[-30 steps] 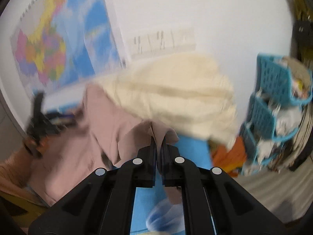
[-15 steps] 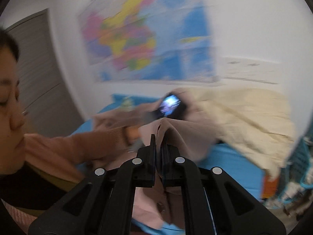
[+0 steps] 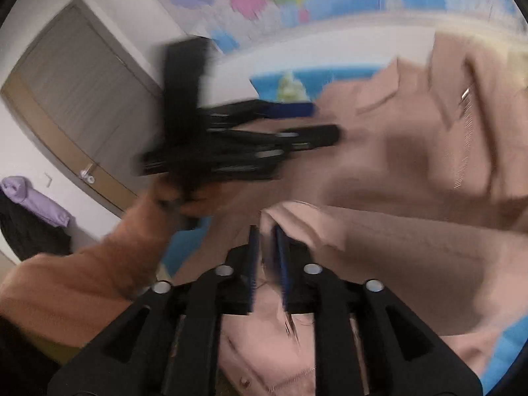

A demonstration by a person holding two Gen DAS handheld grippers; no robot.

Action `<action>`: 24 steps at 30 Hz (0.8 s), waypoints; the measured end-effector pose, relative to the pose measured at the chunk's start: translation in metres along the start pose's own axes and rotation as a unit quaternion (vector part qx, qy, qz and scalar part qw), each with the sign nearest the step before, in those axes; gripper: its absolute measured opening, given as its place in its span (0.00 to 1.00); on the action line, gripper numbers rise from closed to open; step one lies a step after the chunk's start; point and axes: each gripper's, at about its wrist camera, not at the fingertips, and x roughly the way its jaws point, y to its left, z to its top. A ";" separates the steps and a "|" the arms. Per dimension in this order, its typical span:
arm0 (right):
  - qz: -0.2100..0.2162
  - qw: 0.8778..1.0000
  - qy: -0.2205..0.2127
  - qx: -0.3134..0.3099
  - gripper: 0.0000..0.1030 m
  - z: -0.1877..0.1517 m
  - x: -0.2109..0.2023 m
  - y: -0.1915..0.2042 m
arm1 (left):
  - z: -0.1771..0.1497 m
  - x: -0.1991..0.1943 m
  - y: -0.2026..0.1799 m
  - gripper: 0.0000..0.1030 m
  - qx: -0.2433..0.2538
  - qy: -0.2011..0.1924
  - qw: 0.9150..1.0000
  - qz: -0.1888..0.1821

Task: Fold large clothes
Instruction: 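Lift the jacket with both grippers and lay it flatter on the bed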

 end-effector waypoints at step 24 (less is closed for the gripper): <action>-0.201 0.960 -0.117 0.157 0.49 0.007 -0.124 -0.144 | -0.044 -0.007 -0.025 0.04 0.031 0.065 0.992 -0.099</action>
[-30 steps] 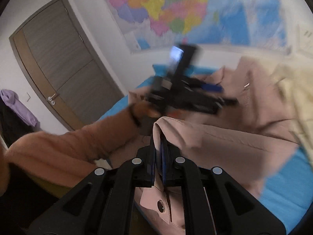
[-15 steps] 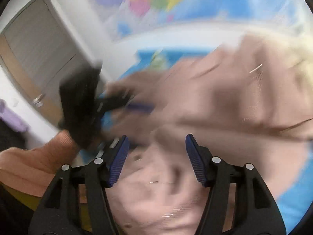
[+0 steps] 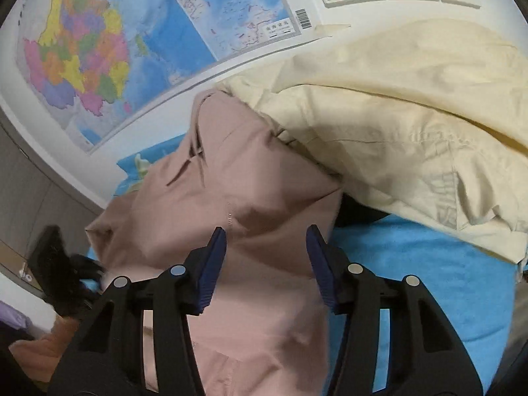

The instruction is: Fold large clothes

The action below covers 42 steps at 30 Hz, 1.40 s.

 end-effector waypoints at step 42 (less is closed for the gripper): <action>-0.004 0.997 -0.045 0.059 0.05 0.042 0.007 -0.035 | -0.026 0.053 -0.045 0.09 0.153 0.083 0.982 0.079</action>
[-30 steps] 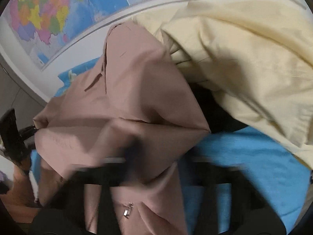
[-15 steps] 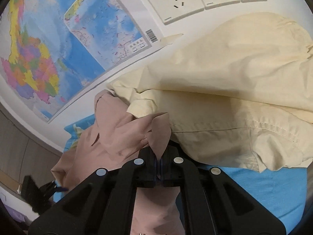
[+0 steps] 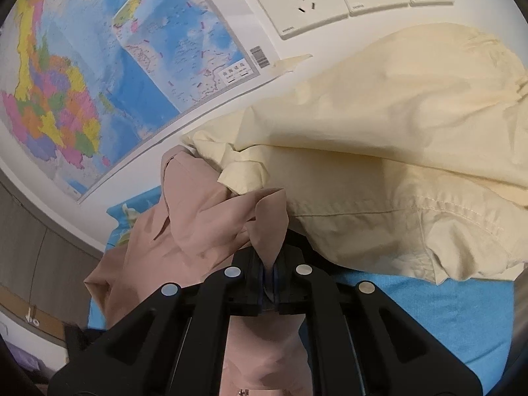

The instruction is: Fold large clothes

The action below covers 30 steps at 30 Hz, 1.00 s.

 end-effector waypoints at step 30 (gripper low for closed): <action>0.084 0.931 0.142 -0.326 0.56 -0.151 0.115 0.233 | -0.166 -0.134 0.151 0.81 -0.348 -0.088 0.905 0.230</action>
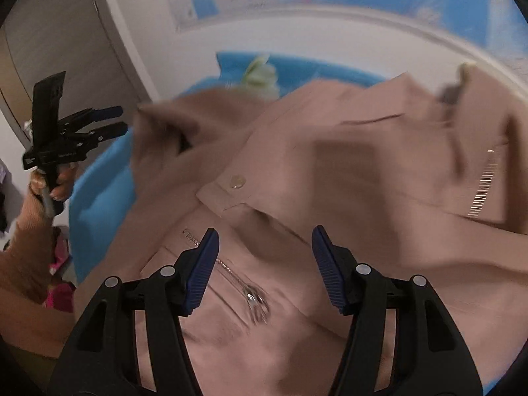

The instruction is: Fold large clothes

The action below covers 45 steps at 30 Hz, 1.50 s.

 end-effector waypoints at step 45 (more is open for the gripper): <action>0.235 0.901 -0.149 0.334 0.16 -0.030 -0.089 -0.101 | 0.113 -0.043 -0.104 0.88 0.063 -0.146 0.966 -0.204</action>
